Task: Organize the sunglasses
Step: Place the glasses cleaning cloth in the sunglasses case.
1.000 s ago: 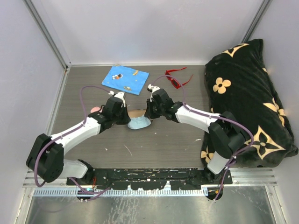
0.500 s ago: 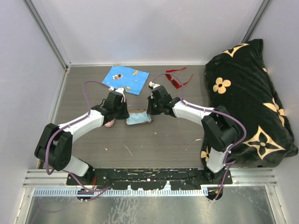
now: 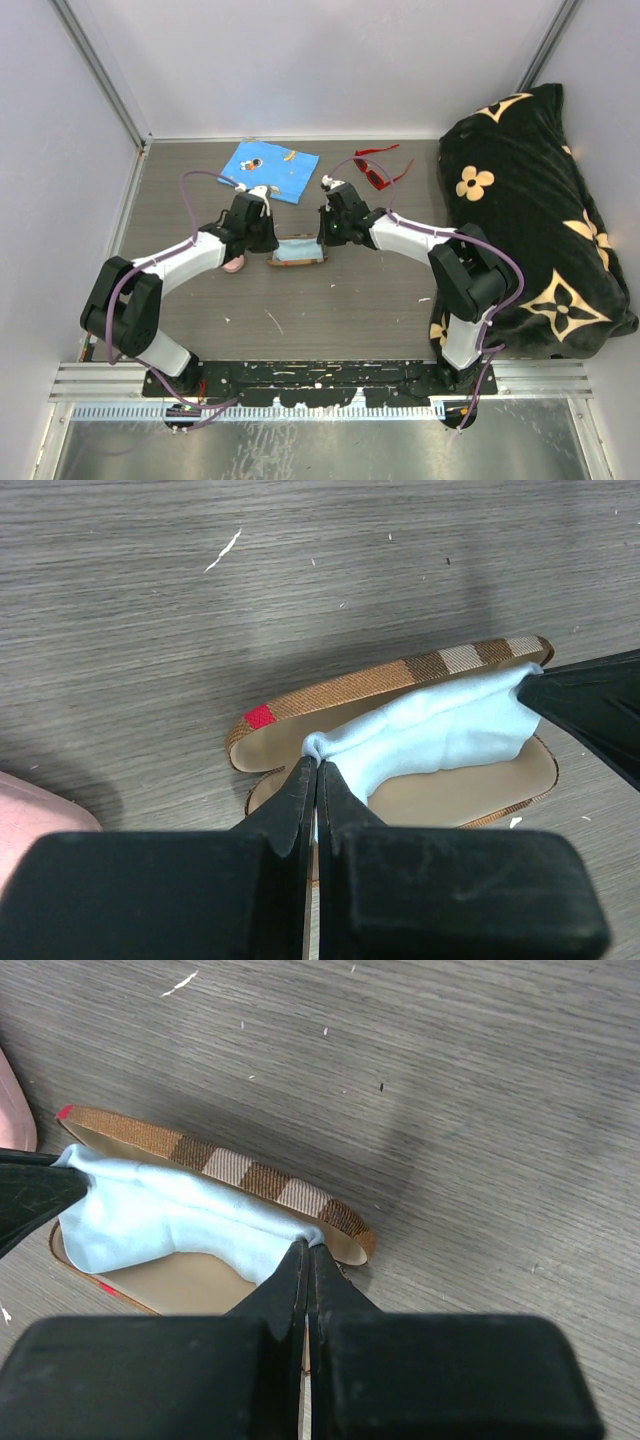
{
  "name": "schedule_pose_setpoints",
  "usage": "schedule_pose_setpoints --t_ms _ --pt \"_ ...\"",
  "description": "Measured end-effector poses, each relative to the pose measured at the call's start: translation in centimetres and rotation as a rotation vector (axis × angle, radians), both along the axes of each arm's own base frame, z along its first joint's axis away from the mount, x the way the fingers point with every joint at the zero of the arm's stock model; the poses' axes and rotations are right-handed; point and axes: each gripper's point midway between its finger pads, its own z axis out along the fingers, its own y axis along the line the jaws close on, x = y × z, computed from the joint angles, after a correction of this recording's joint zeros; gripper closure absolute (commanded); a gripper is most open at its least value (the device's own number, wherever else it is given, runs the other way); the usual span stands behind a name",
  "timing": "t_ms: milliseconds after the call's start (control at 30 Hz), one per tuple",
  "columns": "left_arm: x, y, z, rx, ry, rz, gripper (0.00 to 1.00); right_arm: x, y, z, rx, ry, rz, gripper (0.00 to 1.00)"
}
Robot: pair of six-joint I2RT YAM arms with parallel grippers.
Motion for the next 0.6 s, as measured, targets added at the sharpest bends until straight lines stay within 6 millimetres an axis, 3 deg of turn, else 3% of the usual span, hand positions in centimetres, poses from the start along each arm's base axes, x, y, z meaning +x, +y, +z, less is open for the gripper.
schedule_pose_setpoints --t_ms 600 --pt "0.6 0.5 -1.1 0.045 0.001 0.006 1.0 0.0 0.0 -0.8 -0.01 0.011 -0.002 1.0"
